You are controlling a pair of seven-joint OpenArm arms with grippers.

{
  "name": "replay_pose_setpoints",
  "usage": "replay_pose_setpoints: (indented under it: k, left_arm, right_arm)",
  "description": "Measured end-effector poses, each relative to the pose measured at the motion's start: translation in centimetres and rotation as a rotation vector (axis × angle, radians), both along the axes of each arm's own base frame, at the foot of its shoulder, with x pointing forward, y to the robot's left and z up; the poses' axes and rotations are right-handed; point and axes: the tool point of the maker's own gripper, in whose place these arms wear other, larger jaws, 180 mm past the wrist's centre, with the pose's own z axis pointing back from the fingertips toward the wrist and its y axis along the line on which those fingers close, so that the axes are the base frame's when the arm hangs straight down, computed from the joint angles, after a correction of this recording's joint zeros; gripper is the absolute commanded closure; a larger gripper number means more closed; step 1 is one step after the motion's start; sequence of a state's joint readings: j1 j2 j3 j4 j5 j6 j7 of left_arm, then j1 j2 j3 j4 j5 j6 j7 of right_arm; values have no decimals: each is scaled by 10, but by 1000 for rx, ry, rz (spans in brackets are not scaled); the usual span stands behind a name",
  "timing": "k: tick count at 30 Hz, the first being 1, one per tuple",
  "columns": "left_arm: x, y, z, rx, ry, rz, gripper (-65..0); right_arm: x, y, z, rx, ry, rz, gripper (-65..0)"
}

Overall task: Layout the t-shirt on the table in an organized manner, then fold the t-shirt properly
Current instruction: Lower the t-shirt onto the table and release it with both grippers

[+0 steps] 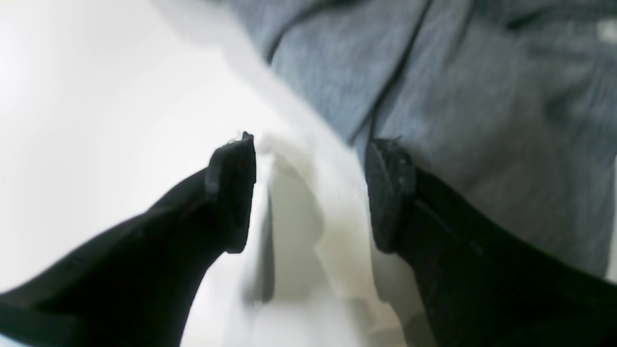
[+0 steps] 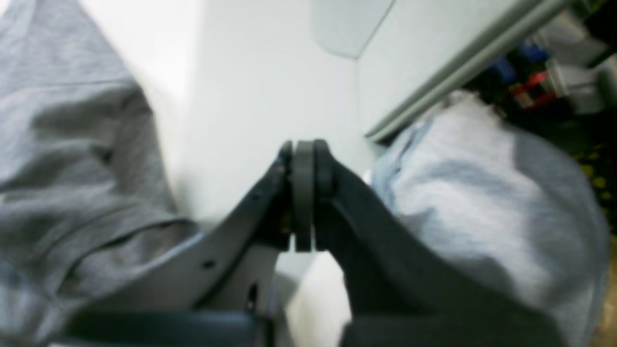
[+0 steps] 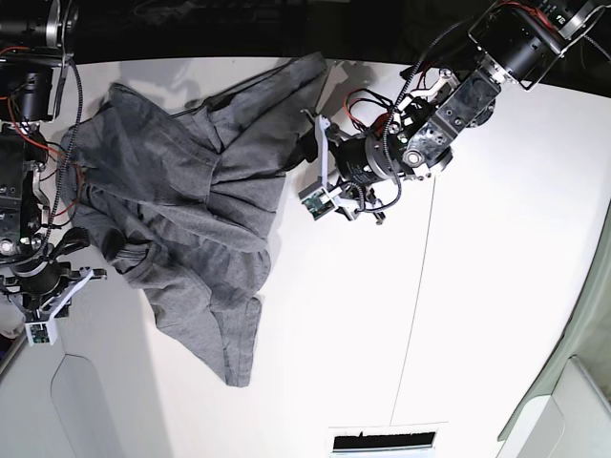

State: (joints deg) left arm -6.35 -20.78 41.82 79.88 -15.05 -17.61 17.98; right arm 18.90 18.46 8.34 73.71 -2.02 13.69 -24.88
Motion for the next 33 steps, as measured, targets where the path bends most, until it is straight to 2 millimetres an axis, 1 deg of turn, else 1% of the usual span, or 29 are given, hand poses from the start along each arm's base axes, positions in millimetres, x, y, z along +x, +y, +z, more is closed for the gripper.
replay_pose_setpoints:
  k: [1, 3, 5, 6, 7, 8, 9, 12, 15, 17, 18, 19, 21, 22, 24, 27, 31, 33]
  left_arm:
    - [0, 3, -1, 5, 1, 1, -380]
    - [0, 5, -1, 10, 0, 2, -380]
    - [1, 2, 1, -4, -9, 3, -380]
    - [1, 0, 2, -14, -11, 3, -380]
    - [1, -1, 2, -15, -11, 2, -380]
    - [1, -1, 3, -18, -12, -1, -380]
    - [1, -1, 3, -16, -12, 0, -380]
    - [0, 1, 0, 1, 2, 1, -379]
    - [0, 2, 0, 1, 2, 1, -379]
    - [0, 1, 0, -2, 2, 1, -380]
    - [0, 1, 0, 0, 3, 1, -379]
    - [0, 1, -1, 1, 3, 1, -380]
    - [0, 1, 0, 1, 2, 1, -379]
    - [0, 2, -1, 2, 2, 1, -379]
    - [0, 1, -1, 2, 2, 1, -380]
    - [0, 1, -1, 1, 3, 1, -380]
    - [-2, 2, -2, 2, 5, 1, -380]
    - [-4, 3, -4, 17, 1, -6, -380]
  right_arm:
    - [-1, 8, -3, 35, 14, 28, -55]
    - [-5, 37, -11, 112, 32, 121, -219]
    - [-11, 62, -18, 169, 47, 194, -323]
    - [-13, 69, -22, 181, 54, 211, -355]
    - [-16, 74, -25, 189, 61, 222, -370]
    - [-17, 78, -27, 193, 65, 227, -372]
    - [-18, 80, -30, 178, 74, 230, -371]
    - [-19, 96, -41, 132, 74, 278, -371]
    - [-24, 110, -70, 58, 123, 312, -371]
    - [-30, 111, -93, -6, 174, 300, -362]
    - [-31, 107, -100, -40, 184, 273, -330]
    - [-29, 104, -102, -64, 179, 248, -276]
    - [-23, 95, -101, -140, 174, 218, -138]
    - [-21, 91, -99, -171, 167, 214, -83]
    - [-19, 88, -95, -193, 159, 212, -7]
    - [-12, 86, -84, -203, 137, 207, 0]
    - [13, 84, -46, -210, 23, 163, 0]
    - [18, 81, -36, -206, -4, 150, 0]
